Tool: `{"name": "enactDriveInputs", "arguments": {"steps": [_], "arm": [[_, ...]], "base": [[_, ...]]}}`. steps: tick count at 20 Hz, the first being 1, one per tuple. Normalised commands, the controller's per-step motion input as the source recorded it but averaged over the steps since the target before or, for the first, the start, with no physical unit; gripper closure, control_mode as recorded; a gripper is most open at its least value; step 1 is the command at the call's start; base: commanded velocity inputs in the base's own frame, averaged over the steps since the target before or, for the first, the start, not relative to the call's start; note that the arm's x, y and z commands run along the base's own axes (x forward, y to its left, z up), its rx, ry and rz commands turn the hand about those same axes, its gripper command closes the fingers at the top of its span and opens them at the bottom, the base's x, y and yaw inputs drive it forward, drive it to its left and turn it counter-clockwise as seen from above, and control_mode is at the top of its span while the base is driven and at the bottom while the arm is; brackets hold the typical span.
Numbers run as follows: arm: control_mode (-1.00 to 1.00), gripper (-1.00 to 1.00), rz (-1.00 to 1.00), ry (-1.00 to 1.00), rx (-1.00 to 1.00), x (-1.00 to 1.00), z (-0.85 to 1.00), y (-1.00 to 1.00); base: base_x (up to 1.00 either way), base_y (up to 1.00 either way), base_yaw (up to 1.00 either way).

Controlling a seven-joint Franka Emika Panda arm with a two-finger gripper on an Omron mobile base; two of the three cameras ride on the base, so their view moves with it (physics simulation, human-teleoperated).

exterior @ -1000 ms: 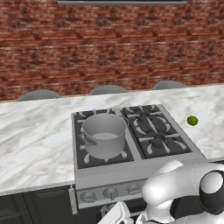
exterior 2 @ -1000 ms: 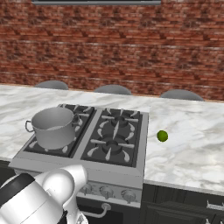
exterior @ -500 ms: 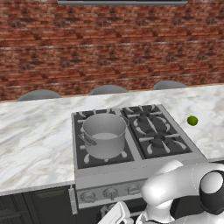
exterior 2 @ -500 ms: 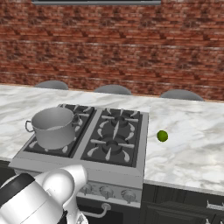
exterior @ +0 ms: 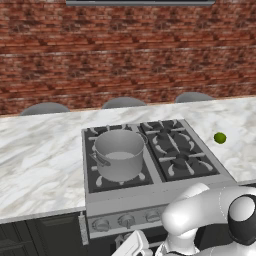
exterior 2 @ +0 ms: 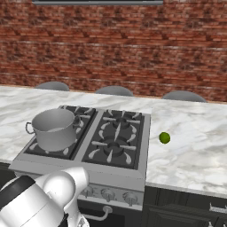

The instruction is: Turn on the burner for the pot on the stove. Wait thirty seconds for the pot to heat up. Then add the lime to the pot.

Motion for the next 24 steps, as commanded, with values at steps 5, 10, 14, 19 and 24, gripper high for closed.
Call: {"name": "enactDriveInputs", "arguments": {"steps": [5, 10, 14, 19, 24], "arm": [[-1.00, 1.00, 0.00, 0.00, 0.00, 0.00, 0.00, 0.00], [-1.00, 1.00, 0.00, 0.00, 0.00, 0.00, 0.00, 0.00], [-1.00, 1.00, 0.00, 0.00, 0.00, 0.00, 0.00, 0.00], [-1.00, 1.00, 0.00, 0.00, 0.00, 0.00, 0.00, 0.00], [-1.00, 1.00, 0.00, 0.00, 0.00, 0.00, 0.00, 0.00]], "base": [[0.00, 0.00, 0.00], [0.00, 0.00, 0.00], [0.00, 0.00, 0.00], [0.00, 0.00, 0.00], [0.00, 0.00, 0.00]]}}
